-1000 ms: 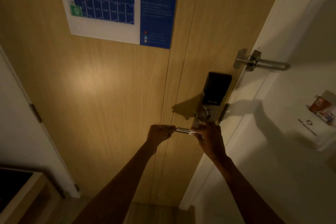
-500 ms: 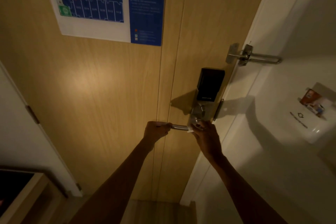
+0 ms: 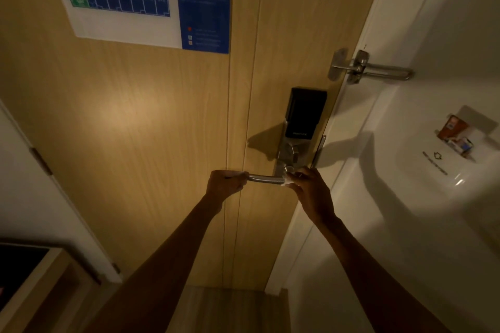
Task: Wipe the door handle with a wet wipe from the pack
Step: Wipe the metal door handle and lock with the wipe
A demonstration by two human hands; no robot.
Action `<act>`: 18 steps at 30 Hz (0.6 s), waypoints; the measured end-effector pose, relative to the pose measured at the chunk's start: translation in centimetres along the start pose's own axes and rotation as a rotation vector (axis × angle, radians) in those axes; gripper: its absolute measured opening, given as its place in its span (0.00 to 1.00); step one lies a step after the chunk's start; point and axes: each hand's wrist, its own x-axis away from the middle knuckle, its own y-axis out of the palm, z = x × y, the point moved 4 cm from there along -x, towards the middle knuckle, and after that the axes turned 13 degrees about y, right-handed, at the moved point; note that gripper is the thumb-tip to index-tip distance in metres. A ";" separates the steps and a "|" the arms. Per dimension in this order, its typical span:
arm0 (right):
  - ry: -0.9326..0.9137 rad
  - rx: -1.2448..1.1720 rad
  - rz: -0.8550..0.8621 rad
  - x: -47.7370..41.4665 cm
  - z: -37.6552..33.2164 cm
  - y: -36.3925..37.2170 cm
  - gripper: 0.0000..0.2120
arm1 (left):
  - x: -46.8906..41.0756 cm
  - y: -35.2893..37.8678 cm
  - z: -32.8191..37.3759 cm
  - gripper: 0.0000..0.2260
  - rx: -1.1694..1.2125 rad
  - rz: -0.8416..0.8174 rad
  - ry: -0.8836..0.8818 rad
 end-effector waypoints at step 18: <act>-0.099 0.215 0.061 -0.2 -1.3 0.0 0.16 | 0.3 0.1 0.9 0.09 -0.052 -0.001 -0.013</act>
